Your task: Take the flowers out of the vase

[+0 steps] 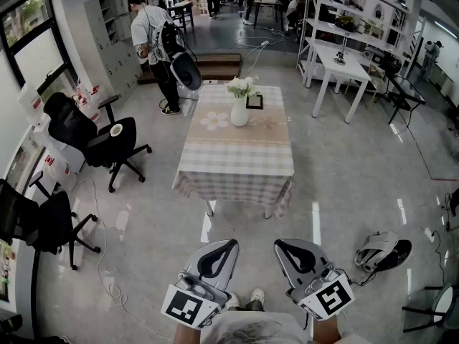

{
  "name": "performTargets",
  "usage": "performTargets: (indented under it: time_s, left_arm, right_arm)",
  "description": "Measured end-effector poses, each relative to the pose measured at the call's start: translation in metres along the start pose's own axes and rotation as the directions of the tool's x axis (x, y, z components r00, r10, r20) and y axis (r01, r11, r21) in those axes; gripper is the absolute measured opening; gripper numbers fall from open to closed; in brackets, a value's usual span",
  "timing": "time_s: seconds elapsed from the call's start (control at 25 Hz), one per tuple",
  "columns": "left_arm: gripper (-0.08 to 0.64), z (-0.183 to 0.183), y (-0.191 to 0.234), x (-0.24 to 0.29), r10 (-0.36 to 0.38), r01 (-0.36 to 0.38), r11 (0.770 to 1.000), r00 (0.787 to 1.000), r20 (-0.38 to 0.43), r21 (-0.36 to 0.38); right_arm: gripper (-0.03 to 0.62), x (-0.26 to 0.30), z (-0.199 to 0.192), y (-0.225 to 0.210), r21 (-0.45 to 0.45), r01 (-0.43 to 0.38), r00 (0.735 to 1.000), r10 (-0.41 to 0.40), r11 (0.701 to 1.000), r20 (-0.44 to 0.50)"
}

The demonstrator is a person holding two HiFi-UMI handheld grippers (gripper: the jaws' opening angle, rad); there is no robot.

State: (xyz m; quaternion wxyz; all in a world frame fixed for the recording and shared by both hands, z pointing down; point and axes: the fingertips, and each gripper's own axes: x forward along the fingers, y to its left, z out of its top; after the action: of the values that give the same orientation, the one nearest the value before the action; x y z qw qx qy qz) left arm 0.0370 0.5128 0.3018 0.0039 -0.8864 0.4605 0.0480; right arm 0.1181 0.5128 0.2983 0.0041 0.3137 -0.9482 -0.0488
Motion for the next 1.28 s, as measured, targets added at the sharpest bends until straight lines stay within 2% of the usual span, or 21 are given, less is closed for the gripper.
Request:
performTargets:
  time_s: [0.48, 0.8, 1.0, 1.28]
  left_arm:
    - [0.008, -0.006, 0.001, 0.024, 0.024, -0.024, 1.0, 1.0, -0.007, 0.007]
    - [0.008, -0.007, -0.012, 0.045, 0.077, -0.076, 0.997, 0.997, -0.018, 0.027]
    - [0.008, -0.004, -0.001, 0.056, 0.097, -0.096, 0.995, 0.995, -0.005, 0.039]
    - [0.008, -0.012, 0.029, 0.081, 0.079, -0.079, 0.996, 0.997, -0.002, 0.035]
  right_arm:
    - [0.015, 0.005, -0.008, -0.019, -0.005, -0.025, 1.0, 0.025, 1.0, 0.005]
    - [0.015, 0.0, -0.009, -0.038, -0.024, -0.087, 0.996, 0.088, 0.996, 0.032]
    - [0.015, 0.01, -0.009, -0.046, -0.041, -0.113, 0.993, 0.114, 0.993, 0.012]
    - [0.015, 0.039, -0.018, -0.072, -0.048, -0.093, 0.996, 0.093, 0.995, 0.007]
